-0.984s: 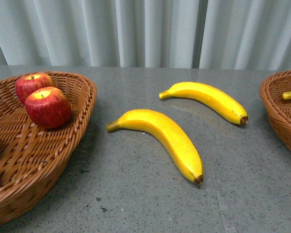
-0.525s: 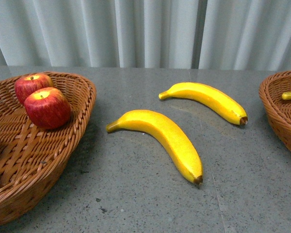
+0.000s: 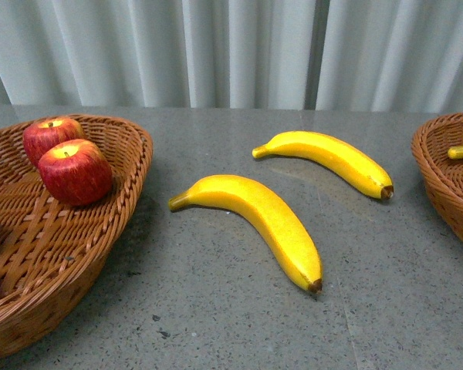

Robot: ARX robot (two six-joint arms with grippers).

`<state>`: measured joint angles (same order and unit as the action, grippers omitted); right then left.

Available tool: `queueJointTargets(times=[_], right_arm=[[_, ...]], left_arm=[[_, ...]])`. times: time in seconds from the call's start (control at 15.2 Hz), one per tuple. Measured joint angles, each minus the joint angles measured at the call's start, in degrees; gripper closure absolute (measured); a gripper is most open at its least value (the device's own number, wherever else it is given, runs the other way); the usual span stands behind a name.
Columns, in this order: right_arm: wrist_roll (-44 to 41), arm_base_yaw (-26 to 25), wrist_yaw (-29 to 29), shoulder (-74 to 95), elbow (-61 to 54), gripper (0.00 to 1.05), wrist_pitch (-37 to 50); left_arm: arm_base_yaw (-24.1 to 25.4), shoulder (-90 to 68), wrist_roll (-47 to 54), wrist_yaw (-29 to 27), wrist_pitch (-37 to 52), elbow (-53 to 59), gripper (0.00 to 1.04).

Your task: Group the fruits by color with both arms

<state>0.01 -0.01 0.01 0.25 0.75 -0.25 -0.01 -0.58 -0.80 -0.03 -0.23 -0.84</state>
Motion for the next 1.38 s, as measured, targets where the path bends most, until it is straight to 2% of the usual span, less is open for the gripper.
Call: queueJointTargets(times=[0.33,0.79,0.85,0.98,1.12,1.25,1.38], right_arm=[[0.00,0.00,-0.02,0.00,0.00,0.07,0.00],[0.00,0.00,0.00,0.00,0.00,0.07,0.00],[2.49,0.85,1.97,0.72,0.04,0.07,1.25],[12.31,3.17,3.45,11.98,2.86,0.07,11.72],[13.60,6.01,4.35,26.86,9.46,0.07,24.92],[12.15,11.47,5.22,44.46,18.40,0.07,35.93],[11.69,16.52,6.43,61.55,28.52,0.07,36.57]], left_arm=[[0.00,0.00,0.04,0.00,0.00,0.00,0.05],[0.00,0.00,0.17,-0.02,0.00,0.00,0.07],[0.00,0.00,0.17,0.00,0.00,0.02,0.07],[0.00,0.00,0.17,0.00,0.02,0.00,0.07],[0.00,0.00,0.17,0.00,0.00,0.00,0.07],[0.00,0.00,0.17,0.00,0.00,0.00,0.07],[0.00,0.00,0.17,0.00,0.00,0.00,0.07]])
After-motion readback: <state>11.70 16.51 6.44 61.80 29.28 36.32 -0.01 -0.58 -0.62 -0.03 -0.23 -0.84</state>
